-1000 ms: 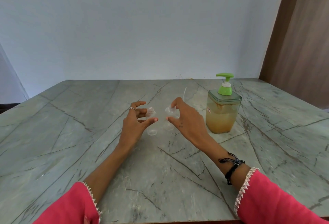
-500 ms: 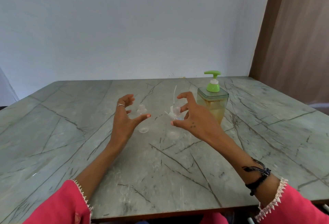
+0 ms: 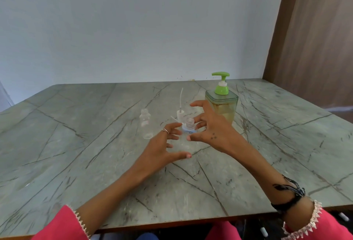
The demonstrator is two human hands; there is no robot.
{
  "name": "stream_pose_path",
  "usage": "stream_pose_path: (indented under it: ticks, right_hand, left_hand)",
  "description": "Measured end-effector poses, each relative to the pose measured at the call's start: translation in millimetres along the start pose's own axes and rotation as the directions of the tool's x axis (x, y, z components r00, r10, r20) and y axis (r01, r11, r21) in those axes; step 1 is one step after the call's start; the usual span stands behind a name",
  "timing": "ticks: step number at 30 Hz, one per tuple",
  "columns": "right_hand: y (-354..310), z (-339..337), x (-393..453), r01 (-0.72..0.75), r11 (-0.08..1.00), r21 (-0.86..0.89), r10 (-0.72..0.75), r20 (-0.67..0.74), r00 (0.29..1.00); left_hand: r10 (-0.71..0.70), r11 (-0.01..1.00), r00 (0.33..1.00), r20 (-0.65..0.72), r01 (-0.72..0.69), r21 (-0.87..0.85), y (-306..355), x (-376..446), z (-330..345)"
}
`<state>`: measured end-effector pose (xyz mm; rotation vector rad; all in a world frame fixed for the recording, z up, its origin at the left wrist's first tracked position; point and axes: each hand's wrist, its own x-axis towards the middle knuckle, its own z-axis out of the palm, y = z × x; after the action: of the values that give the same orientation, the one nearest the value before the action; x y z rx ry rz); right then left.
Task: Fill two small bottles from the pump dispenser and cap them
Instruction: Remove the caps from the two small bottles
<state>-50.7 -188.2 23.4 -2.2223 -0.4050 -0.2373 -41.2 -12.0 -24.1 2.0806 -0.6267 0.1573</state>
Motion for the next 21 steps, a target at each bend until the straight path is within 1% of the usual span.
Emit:
stream_pose_path:
  ticks: [3, 7, 9, 10, 11, 12, 14, 15, 16, 18, 19, 21]
  right_hand:
    - [1.1, 1.1, -2.9, 0.001, 1.0, 0.028, -0.002, 0.019, 1.0]
    - [2.0, 0.6, -5.9, 0.004, 0.999, 0.05, -0.007, 0.064, 0.998]
    - [2.5, -2.9, -7.8, 0.013, 0.999, 0.046, -0.015, 0.05, 0.999]
    - [3.7, -6.0, -8.4, 0.03, 0.999, 0.037, -0.03, -0.007, 1.0]
    - [5.7, -9.9, -8.8, 0.053, 0.998, 0.026, -0.05, -0.104, 0.993]
    - [9.5, -14.6, -8.1, 0.075, 0.997, 0.017, -0.069, -0.224, 0.972]
    - [20.7, -24.2, -4.3, 0.098, 0.995, -0.01, -0.092, -0.442, 0.892]
    - [27.3, -27.9, -1.0, 0.102, 0.994, -0.047, -0.112, -0.514, 0.85]
    - [34.0, -30.5, 2.8, 0.095, 0.991, -0.094, -0.132, -0.56, 0.818]
    - [44.1, -33.8, 10.9, 0.052, 0.984, -0.171, -0.146, -0.608, 0.78]
    - [47.1, -34.6, 14.8, 0.025, 0.981, -0.193, -0.142, -0.617, 0.774]
    - [50.6, -34.2, 22.6, -0.004, 0.984, -0.178, -0.105, -0.596, 0.796]
  left_hand:
    - [-0.019, 0.999, 1.0, -0.003, 0.019, -0.044, -0.5, 3.5, 1.0]
    - [-0.036, 0.998, 0.999, 0.012, 0.036, -0.058, 1.0, 4.9, 3.4]
    - [-0.038, 0.998, 0.999, 0.003, 0.038, -0.057, 0.6, 5.9, 3.4]
    - [-0.038, 0.998, 0.999, -0.003, 0.037, -0.057, 0.1, 6.0, 3.2]
    - [-0.042, 0.997, 0.999, -0.009, 0.041, -0.063, -0.6, 5.9, 2.6]
    - [-0.052, 0.996, 0.999, -0.014, 0.051, -0.074, -0.8, 5.7, 2.0]
    - [-0.078, 0.993, 0.997, -0.022, 0.076, -0.088, -0.4, 5.9, 0.7]
    - [-0.083, 0.993, 0.996, -0.027, 0.08, -0.091, 0.4, 6.6, 0.2]
    - [-0.082, 0.993, 0.996, -0.032, 0.079, -0.092, 1.3, 7.8, 0.0]
    - [-0.069, 0.994, 0.997, -0.031, 0.066, -0.09, 4.4, 10.6, 0.0]
    - [-0.06, 0.995, 0.998, -0.026, 0.058, -0.086, 6.1, 12.2, 0.3]
    - [-0.043, 0.996, 0.999, -0.022, 0.041, -0.079, 9.4, 15.9, 1.9]
